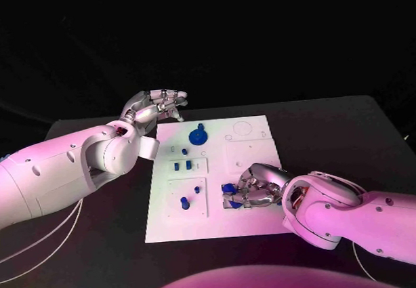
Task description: Assemble the parts on the task board
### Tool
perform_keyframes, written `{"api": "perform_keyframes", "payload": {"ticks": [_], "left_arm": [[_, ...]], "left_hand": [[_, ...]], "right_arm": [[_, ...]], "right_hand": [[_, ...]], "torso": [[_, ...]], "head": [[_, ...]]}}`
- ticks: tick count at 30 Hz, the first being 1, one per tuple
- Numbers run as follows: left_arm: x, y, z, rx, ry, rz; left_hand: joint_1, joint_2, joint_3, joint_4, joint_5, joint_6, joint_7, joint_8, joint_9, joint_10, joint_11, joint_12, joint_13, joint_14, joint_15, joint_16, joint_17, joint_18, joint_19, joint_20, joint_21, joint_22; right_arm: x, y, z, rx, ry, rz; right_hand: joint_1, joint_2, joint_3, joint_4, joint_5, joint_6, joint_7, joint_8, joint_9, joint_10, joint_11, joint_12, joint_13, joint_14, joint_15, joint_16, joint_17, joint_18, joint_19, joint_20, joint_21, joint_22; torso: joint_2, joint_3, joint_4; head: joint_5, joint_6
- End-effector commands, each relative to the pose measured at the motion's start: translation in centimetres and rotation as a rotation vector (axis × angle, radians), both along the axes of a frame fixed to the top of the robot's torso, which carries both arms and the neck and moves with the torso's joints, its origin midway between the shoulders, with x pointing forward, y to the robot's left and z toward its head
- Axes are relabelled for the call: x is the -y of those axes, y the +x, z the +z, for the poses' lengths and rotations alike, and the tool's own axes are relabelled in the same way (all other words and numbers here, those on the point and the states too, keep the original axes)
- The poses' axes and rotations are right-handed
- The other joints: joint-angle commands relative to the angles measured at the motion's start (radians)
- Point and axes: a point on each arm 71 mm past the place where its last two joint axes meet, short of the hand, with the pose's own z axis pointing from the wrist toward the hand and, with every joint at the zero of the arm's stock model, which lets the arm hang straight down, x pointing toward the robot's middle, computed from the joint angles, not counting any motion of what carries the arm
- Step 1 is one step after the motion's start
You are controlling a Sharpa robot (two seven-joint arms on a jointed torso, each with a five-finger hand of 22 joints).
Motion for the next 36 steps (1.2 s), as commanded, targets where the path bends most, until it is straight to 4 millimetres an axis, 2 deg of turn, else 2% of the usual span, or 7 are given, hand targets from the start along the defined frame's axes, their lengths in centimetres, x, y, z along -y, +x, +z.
{"api": "perform_keyframes", "payload": {"ticks": [1, 6, 10, 23, 29, 31, 36], "left_arm": [[0.2, 0.0, 0.1, 0.005, -0.007, -0.02], [0.2, 0.0, 0.1, 0.004, -0.006, -0.017], [0.1, 0.0, 0.1, 0.004, -0.006, -0.016], [0.1, -0.1, 0.1, 0.002, -0.006, -0.018], [0.0, -0.1, 0.1, 0.002, -0.006, -0.018], [0.0, -0.1, 0.1, 0.002, -0.006, -0.018], [0.0, -0.1, 0.1, 0.001, -0.005, -0.018]], "left_hand": [[-0.006, 0.004, -0.001, 0.003, 0.006, -0.006, -0.001, 0.002, 0.001, -0.005, -0.001, 0.003, 0.001, -0.007, -0.001, -0.002, -0.002, 0.012, -0.001, 0.008, -0.005, -0.001], [-0.007, 0.005, -0.001, 0.004, 0.006, -0.007, -0.001, 0.002, 0.002, -0.006, -0.001, 0.004, 0.001, -0.007, -0.001, -0.001, -0.002, 0.012, -0.001, 0.008, -0.006, -0.002], [-0.007, 0.005, -0.001, 0.004, 0.006, -0.007, -0.001, 0.002, 0.002, -0.006, -0.001, 0.004, 0.001, -0.007, -0.001, -0.001, -0.002, 0.012, -0.001, 0.008, -0.006, -0.002], [-0.02, 0.004, -0.005, 0.015, 0.006, -0.013, 0.001, 0.001, 0.002, -0.013, 0.001, 0.007, 0.001, -0.009, 0.001, 0.002, -0.002, 0.011, -0.001, 0.011, -0.011, -0.005], [-0.021, 0.005, -0.005, 0.016, 0.006, -0.013, 0.001, 0.001, 0.003, -0.014, 0.001, 0.008, 0.001, -0.01, 0.002, 0.002, -0.003, 0.011, -0.001, 0.011, -0.012, -0.005], [-0.021, 0.005, -0.005, 0.016, 0.006, -0.013, 0.001, 0.001, 0.003, -0.014, 0.001, 0.008, 0.001, -0.01, 0.002, 0.002, -0.003, 0.011, -0.001, 0.011, -0.012, -0.005], [-0.021, 0.005, -0.005, 0.016, 0.006, -0.013, 0.001, 0.001, 0.003, -0.014, 0.001, 0.008, 0.001, -0.01, 0.002, 0.002, -0.003, 0.011, -0.001, 0.011, -0.012, -0.005]], "right_arm": [[0.0, 0.1, -0.1, 0.01, -0.033, 0.001], [0.3, 0.3, -0.2, 0.027, -0.049, -0.004], [0.4, 0.3, -0.2, 0.033, -0.051, 0.0], [0.3, 0.0, 0.3, 0.069, -0.048, 0.02], [0.4, -0.5, 0.6, 0.073, -0.044, 0.042], [0.5, -0.6, 0.6, 0.071, -0.045, 0.053], [0.5, -0.8, 0.7, 0.068, -0.048, 0.065]], "right_hand": [[-0.029, 0.007, -0.018, 0.0, -0.023, 0.007, -0.005, 0.006, 0.004, 0.008, 0.0, 0.005, 0.002, 0.066, -0.005, 0.001, 0.063, -0.011, 0.046, -0.009, -0.007, 0.222], [-0.088, 0.021, -0.068, 0.0, -0.106, 0.0, -0.003, 0.013, 0.012, 0.002, 0.001, -0.008, -0.001, 0.064, -0.005, -0.004, 0.053, -0.008, 0.041, -0.009, -0.021, 0.218], [-0.102, 0.024, -0.1, 0.0, -0.141, -0.008, -0.001, 0.015, 0.015, -0.01, 0.003, -0.029, -0.015, 0.062, -0.003, -0.009, 0.044, -0.005, 0.035, -0.007, -0.036, 0.214], [-0.12, 0.035, -0.152, -0.001, -0.147, -0.016, 0.002, 0.015, 0.017, -0.02, 0.006, -0.049, -0.027, 0.06, 0.0, -0.014, 0.037, -0.003, 0.03, -0.004, -0.048, 0.211], [0.002, 0.044, -0.162, -0.005, -0.074, -0.016, -0.001, 0.019, 0.019, -0.007, 0.004, -0.039, -0.009, 0.062, -0.003, -0.012, 0.044, -0.003, 0.032, -0.006, -0.045, 0.212], [0.071, 0.038, -0.161, -0.007, -0.067, -0.017, -0.002, 0.019, 0.018, -0.003, 0.002, -0.035, -0.002, 0.063, -0.004, -0.011, 0.048, -0.004, 0.034, -0.007, -0.043, 0.213], [0.106, 0.032, -0.164, -0.008, -0.069, -0.016, -0.003, 0.019, 0.017, 0.002, 0.001, -0.029, 0.006, 0.064, -0.004, -0.01, 0.052, -0.005, 0.035, -0.007, -0.04, 0.214]], "torso": [[0.001, 0.0002, 0.0002], [0.001, -0.0004, 0.0003], [0.001, 0.0001, 0.0001], [0.001, 0.0011, 0.0006], [0.002, 0.0007, 0.0017], [0.001, 0.0004, 0.0009], [0.001, 0.0009, -0.0004]], "head": [[-0.001, 0.002], [-0.001, 0.001], [-0.001, 0.002], [0.0, 0.0], [-0.003, 0.003], [-0.001, 0.0], [0.001, -0.001]]}}
